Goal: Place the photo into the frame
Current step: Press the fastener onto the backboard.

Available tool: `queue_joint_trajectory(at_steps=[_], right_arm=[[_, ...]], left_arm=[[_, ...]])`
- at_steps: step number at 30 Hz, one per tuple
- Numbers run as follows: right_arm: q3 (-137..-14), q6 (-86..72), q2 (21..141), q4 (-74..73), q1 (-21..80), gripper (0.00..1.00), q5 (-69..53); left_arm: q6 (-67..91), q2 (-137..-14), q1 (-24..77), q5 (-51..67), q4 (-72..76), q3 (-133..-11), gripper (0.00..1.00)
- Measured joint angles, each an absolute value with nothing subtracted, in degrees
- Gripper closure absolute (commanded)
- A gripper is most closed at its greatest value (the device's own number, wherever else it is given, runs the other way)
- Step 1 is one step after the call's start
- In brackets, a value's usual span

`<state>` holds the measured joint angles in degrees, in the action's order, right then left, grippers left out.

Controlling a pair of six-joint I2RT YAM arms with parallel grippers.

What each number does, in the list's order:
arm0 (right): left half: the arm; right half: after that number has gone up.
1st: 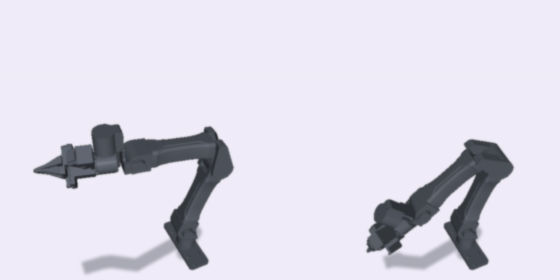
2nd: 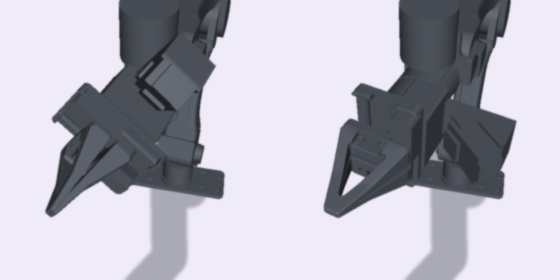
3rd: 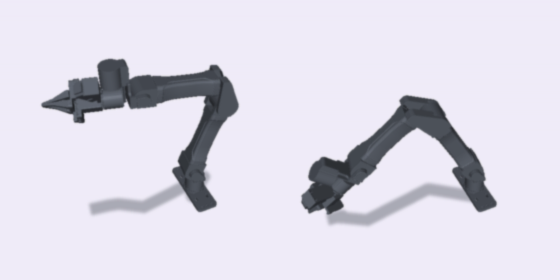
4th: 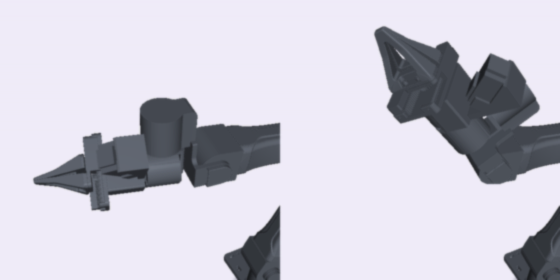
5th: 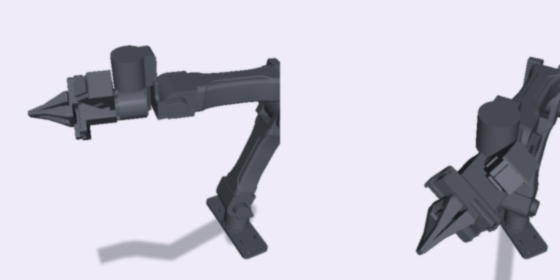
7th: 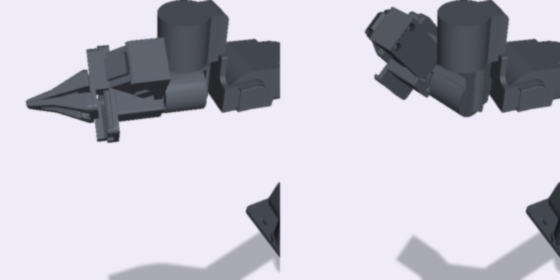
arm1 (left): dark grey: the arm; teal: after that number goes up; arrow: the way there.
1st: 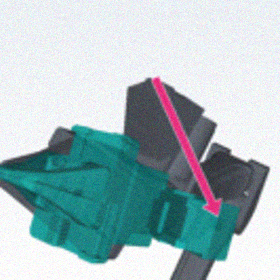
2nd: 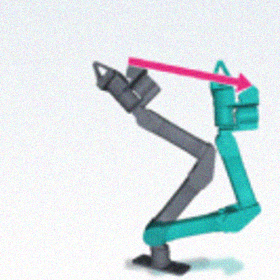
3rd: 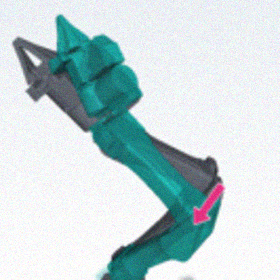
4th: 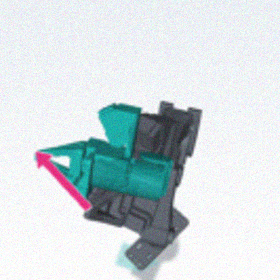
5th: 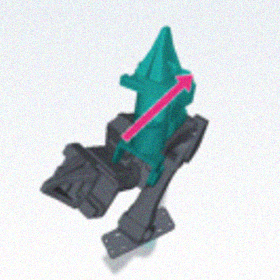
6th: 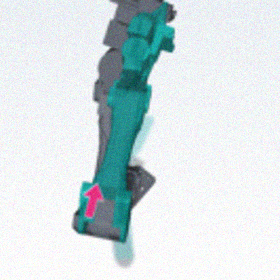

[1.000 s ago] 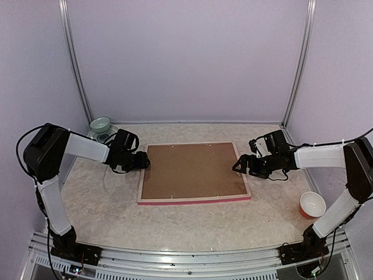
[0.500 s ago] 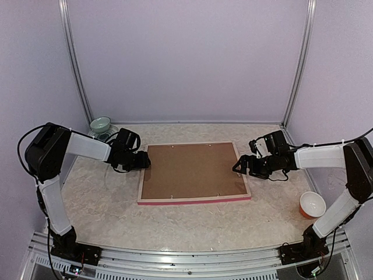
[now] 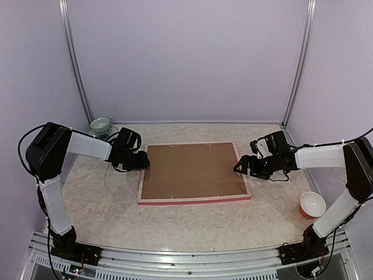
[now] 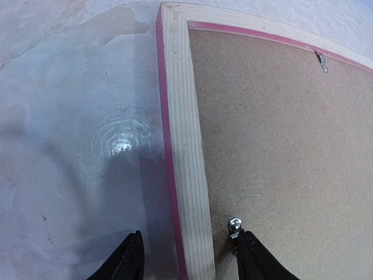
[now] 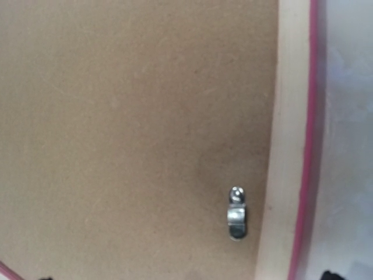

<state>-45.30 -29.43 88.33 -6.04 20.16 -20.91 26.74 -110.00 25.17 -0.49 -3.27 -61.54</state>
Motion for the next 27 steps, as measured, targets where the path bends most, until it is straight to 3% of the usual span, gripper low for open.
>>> queue_joint_trajectory(at_steps=[27], right_arm=[[-44.34,-29.08,87.85,-5.72,18.87,0.01,-21.93]], left_arm=[[26.65,-111.33,25.82,-0.47,-9.39,-65.73,0.43]])
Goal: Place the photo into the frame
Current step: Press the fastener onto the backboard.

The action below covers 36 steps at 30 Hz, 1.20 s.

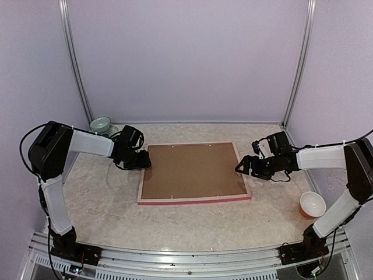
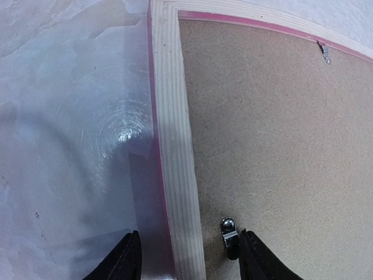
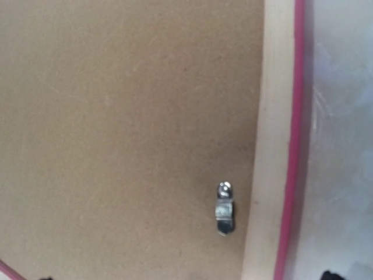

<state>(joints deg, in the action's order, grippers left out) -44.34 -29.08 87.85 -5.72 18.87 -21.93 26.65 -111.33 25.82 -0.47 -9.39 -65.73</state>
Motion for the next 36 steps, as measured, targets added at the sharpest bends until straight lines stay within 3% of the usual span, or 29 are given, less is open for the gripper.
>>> queue_joint_trajectory(at_steps=[36], right_arm=[[-44.34,-28.16,86.43,-5.87,18.17,0.01,-22.04]], left_arm=[[28.67,-111.35,23.55,4.91,-3.11,-62.63,0.75]])
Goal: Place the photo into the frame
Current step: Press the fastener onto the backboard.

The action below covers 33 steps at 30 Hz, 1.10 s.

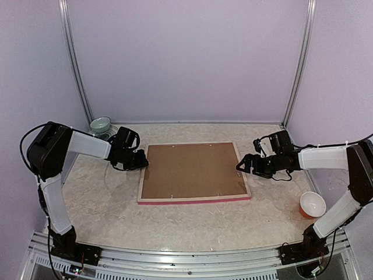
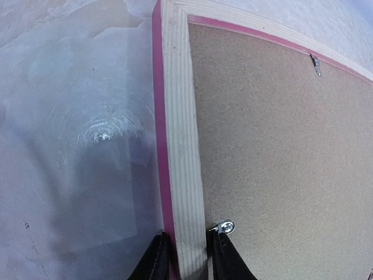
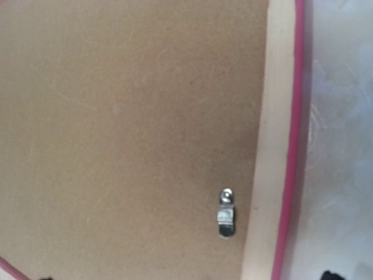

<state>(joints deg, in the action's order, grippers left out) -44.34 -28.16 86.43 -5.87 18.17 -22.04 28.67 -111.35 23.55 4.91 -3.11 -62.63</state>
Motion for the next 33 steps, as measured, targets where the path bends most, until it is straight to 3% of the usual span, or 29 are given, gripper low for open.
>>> queue_joint_trajectory(at_steps=[4,10,12,22,33], right_arm=[[-44.29,-28.18,86.43,-5.87,18.17,0.01,-22.06],[-44.27,-28.18,86.43,-5.89,18.17,0.01,-22.04],[-44.29,-28.18,86.43,-5.89,18.17,0.01,-22.04],[-44.29,-28.03,86.43,-6.22,18.17,0.01,-22.04],[-44.31,-26.79,86.43,-7.2,18.17,0.01,-21.82]], left_arm=[[28.73,-111.28,23.31,5.26,-2.5,-62.28,0.74],[28.67,-111.0,23.18,5.61,-1.83,-61.98,0.47],[28.49,-110.52,23.35,5.65,-2.02,-61.87,0.43],[28.88,-106.21,23.27,4.78,-8.21,-61.63,0.41],[28.45,-109.93,23.59,3.07,-10.5,-65.67,0.43]])
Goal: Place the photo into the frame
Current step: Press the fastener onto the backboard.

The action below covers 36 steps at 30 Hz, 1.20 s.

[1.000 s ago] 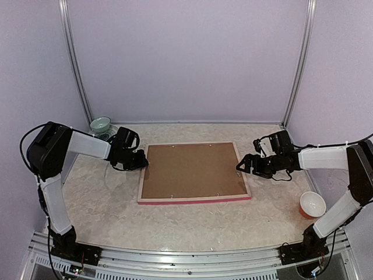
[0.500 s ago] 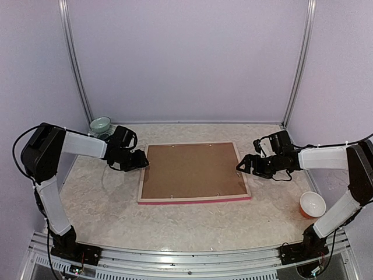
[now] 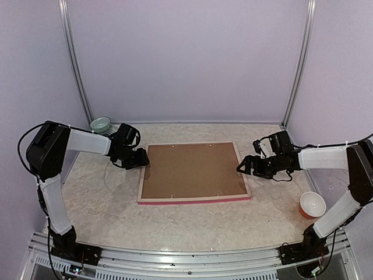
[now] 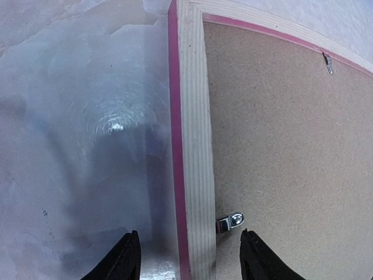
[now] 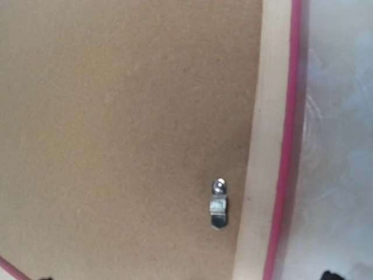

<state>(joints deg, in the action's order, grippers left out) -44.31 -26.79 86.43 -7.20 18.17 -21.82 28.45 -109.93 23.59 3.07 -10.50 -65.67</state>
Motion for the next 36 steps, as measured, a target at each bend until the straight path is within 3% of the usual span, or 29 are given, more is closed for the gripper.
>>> queue_joint_trajectory(at_steps=[20,36], right_arm=[[-44.31,-26.63,86.43,-7.22,18.17,0.01,-21.85],[-44.31,-26.46,86.46,-7.22,18.17,0.01,-21.85]], left_arm=[[27.53,-113.38,24.58,-0.45,-12.93,-69.78,0.59],[27.55,-113.38,24.82,-0.47,-13.06,-69.93,0.57]])
